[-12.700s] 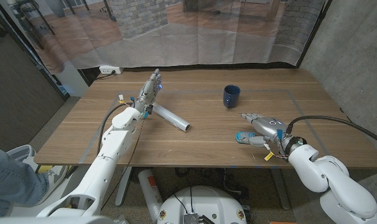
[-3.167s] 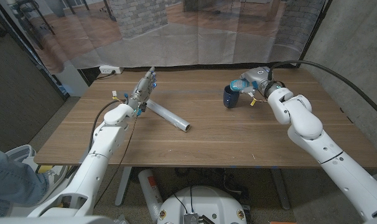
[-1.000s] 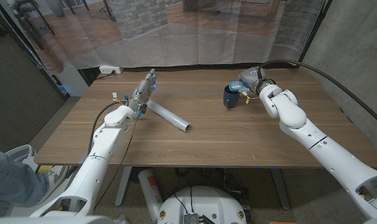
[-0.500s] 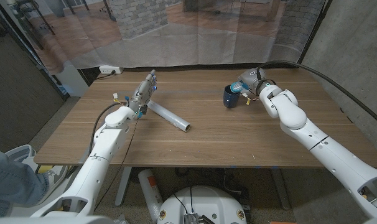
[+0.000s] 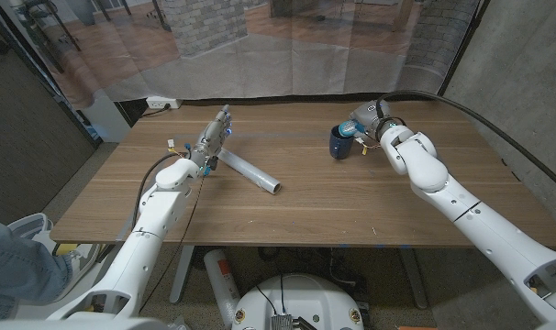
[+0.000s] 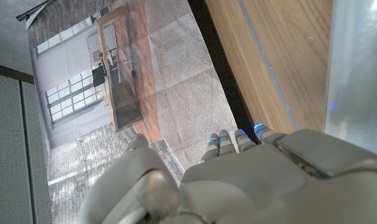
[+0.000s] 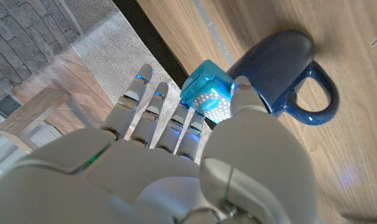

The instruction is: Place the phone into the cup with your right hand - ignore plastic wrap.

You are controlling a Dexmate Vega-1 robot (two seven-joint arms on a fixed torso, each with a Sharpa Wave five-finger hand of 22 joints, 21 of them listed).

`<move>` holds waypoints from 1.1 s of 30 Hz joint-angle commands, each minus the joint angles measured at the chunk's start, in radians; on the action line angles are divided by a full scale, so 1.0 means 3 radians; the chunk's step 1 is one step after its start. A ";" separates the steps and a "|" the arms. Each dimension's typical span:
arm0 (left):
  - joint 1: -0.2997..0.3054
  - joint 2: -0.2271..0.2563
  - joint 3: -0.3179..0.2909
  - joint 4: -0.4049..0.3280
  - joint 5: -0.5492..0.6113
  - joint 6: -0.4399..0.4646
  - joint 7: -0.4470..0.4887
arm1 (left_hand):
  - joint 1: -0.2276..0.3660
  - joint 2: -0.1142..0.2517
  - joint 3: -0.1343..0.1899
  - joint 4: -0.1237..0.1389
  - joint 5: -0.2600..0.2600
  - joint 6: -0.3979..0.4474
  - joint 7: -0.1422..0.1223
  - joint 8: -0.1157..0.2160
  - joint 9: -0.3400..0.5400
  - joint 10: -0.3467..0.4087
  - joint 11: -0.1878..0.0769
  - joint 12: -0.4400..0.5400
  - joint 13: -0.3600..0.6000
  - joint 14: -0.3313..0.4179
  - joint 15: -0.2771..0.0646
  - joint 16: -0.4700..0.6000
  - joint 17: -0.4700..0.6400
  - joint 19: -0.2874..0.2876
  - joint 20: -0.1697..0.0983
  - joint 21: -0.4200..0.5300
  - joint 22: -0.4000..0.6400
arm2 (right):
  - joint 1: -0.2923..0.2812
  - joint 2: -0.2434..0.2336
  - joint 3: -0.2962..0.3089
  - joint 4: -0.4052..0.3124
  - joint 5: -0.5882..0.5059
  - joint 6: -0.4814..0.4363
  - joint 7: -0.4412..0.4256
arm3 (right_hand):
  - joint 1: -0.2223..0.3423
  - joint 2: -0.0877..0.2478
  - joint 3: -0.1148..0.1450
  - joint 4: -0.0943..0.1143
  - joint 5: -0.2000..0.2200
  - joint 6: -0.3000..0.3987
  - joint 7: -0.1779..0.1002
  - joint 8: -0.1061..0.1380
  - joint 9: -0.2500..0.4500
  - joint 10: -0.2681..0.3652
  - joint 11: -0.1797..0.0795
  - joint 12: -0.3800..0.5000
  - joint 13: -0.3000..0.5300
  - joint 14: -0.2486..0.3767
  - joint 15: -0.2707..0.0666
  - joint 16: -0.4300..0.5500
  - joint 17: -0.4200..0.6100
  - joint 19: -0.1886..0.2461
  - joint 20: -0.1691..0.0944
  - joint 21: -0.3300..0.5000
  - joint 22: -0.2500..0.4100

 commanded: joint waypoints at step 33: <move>-0.0038 0.0012 -0.0009 0.0147 -0.0063 -0.0088 -0.0109 | 0.0004 0.0047 -0.0032 0.0013 -0.0004 0.0007 -0.0009 -0.0004 0.0014 -0.0004 0.0005 0.0000 0.0014 -0.0018 -0.0002 0.0001 0.0006 -0.0087 -0.0010 0.0003 0.0010 | -0.0016 0.0092 -0.0035 -0.0177 -0.0267 0.0055 0.0217 | -0.0104 -0.0070 -0.0066 0.0012 0.0092 -0.0415 0.0048 -0.0020 0.0008 -0.0272 0.0196 -0.0089 0.0018 -0.0053 -0.0084 0.0010 -0.0002 -0.0047 0.0076 0.0002 0.0006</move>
